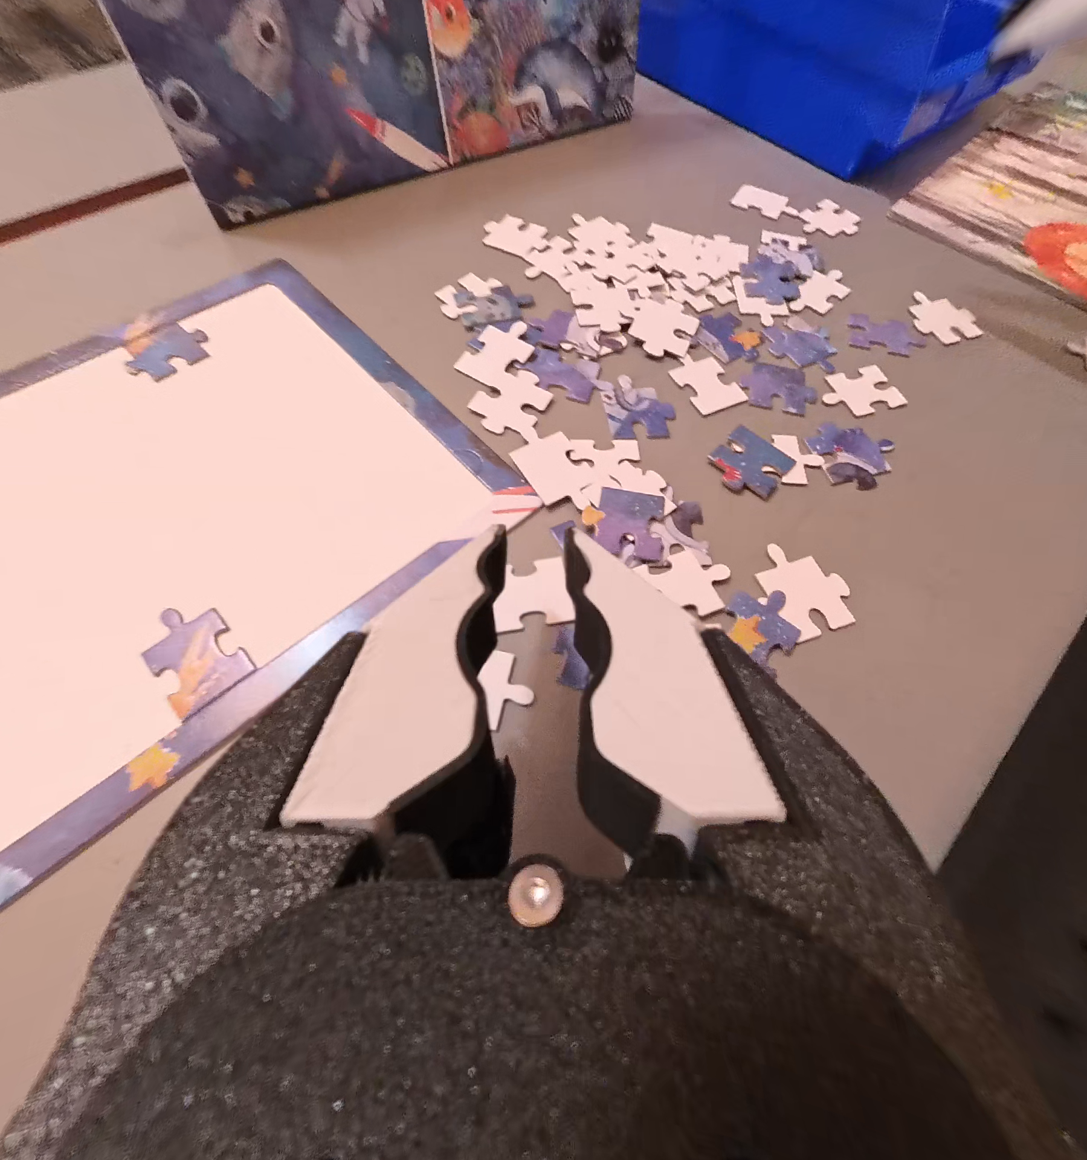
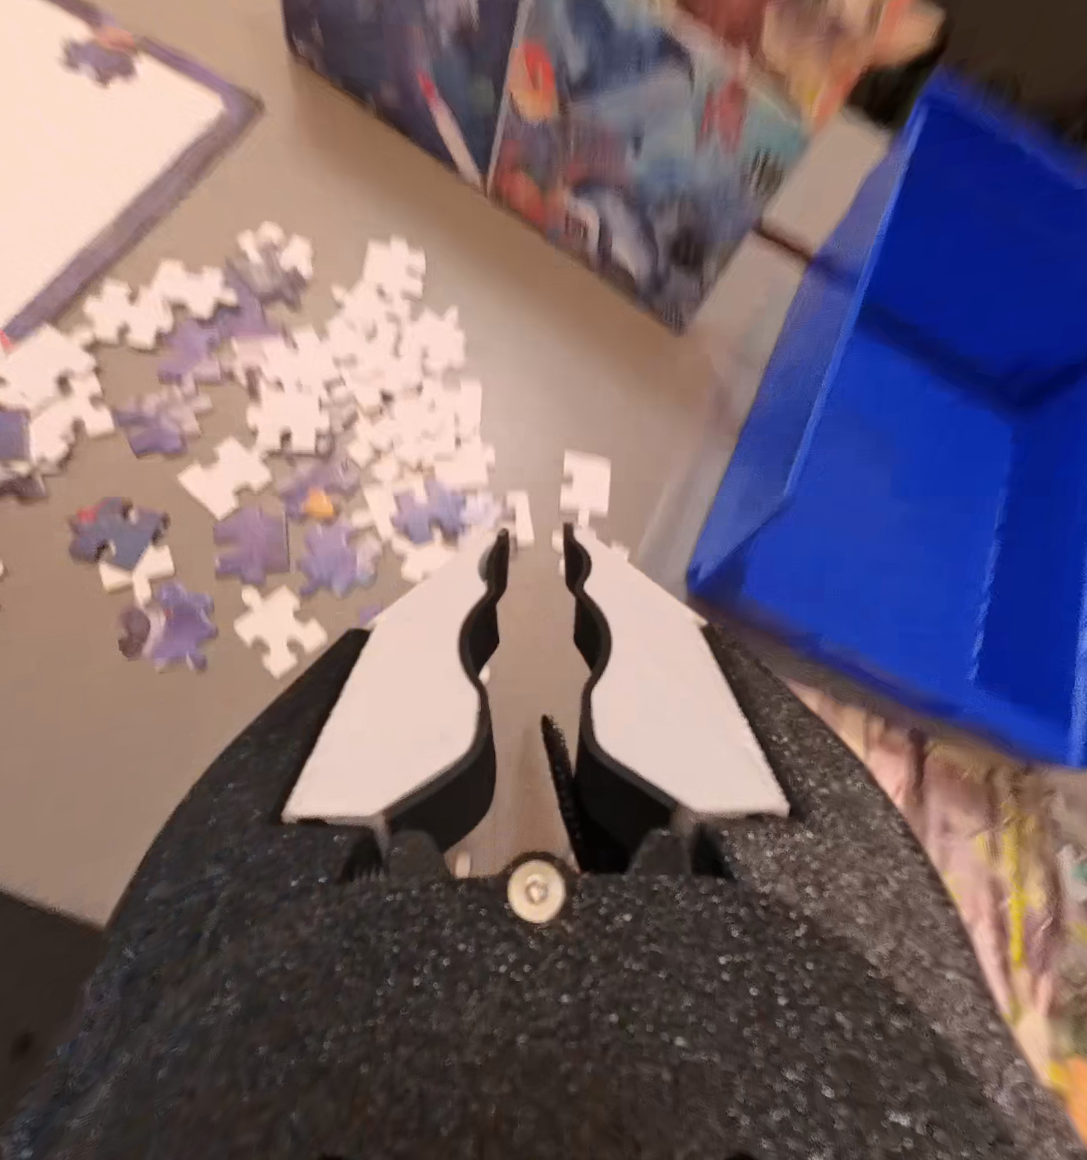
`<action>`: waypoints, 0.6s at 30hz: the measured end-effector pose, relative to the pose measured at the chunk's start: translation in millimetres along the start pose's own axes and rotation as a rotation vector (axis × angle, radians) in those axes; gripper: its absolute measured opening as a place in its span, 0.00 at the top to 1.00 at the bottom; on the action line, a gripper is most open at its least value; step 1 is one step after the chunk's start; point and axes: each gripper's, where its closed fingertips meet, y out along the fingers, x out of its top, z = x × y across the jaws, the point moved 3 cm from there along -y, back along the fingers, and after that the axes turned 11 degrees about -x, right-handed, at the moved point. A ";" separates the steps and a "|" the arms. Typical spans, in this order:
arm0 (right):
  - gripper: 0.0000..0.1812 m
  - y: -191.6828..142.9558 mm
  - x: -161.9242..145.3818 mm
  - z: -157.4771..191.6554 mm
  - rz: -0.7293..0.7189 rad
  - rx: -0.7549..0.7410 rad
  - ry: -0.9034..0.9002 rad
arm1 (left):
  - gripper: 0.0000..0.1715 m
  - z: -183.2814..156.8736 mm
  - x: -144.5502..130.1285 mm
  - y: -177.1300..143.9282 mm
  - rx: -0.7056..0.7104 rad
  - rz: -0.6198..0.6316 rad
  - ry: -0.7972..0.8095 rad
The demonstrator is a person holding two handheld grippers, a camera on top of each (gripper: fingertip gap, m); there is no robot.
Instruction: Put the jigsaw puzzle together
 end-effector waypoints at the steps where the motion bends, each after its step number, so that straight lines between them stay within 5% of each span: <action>1: 0.90 2.3 -20.3 -2.1 0.057 0.026 0.024 | 0.90 1.3 2.2 -2.3 0.011 -0.017 0.003; 6: 0.85 -0.3 -79.6 -13.1 0.224 0.104 0.003 | 0.90 9.4 5.9 -10.3 0.058 -0.060 -0.003; 12: 0.82 14.3 -56.8 6.2 0.131 0.188 0.064 | 0.90 14.7 1.5 -7.4 0.096 -0.024 0.007; 18: 0.79 50.6 -0.5 101.8 0.012 0.400 0.067 | 0.90 14.7 0.9 -6.7 0.132 -0.008 0.059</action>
